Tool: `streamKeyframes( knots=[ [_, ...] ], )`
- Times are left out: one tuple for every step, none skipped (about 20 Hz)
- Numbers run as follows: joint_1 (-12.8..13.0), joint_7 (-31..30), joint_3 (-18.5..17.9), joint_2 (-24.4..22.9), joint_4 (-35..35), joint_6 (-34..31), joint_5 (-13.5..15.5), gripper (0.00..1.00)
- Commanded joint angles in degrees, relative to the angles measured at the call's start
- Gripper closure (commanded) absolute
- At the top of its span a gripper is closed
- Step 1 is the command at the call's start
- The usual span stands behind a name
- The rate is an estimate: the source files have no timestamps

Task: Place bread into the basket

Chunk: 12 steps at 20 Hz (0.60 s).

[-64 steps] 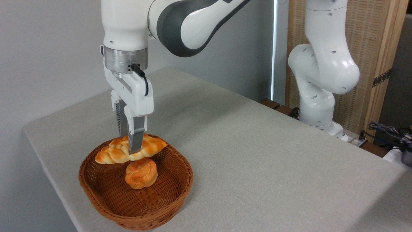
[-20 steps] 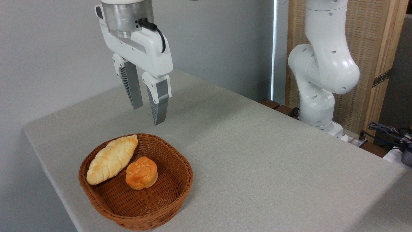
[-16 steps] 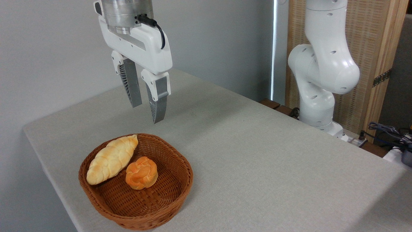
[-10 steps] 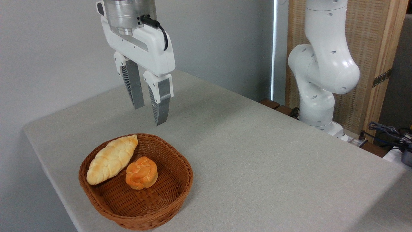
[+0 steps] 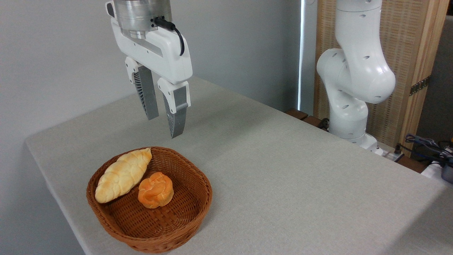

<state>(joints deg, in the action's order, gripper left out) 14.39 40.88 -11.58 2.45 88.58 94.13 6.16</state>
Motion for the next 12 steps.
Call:
streamKeyframes(
  knots=[
    [0.37, -0.01, -0.64, 0.54, -1.48, -1.93, 0.78, 0.0],
    [0.37, 0.07, -0.73, 0.63, -1.48, -1.93, 0.78, 0.0],
    [0.37, 0.07, -0.73, 0.63, -1.48, -1.93, 0.78, 0.0],
    [0.37, 0.07, -0.73, 0.63, -1.48, -1.93, 0.7, 0.0],
    [0.37, -0.01, -0.73, 0.63, -1.48, -1.93, 0.7, 0.0],
    [0.37, 0.07, -0.73, 0.54, -1.48, -1.93, 0.7, 0.0],
    [0.37, 0.16, -0.73, 0.54, -1.48, -1.93, 0.7, 0.0],
    [0.29, 0.25, -0.81, 0.54, -1.48, -1.93, 0.7, 0.0],
    [0.29, 0.34, -0.81, 0.54, -1.48, -1.93, 0.7, 0.0],
    [0.29, 0.34, -0.81, 0.54, -1.48, -1.93, 0.7, 0.0],
    [0.29, 0.25, -0.81, 0.45, -1.48, -1.93, 0.7, 0.0],
    [0.29, 0.25, -0.81, 0.45, -1.48, -1.93, 0.7, 0.0]
  ],
)
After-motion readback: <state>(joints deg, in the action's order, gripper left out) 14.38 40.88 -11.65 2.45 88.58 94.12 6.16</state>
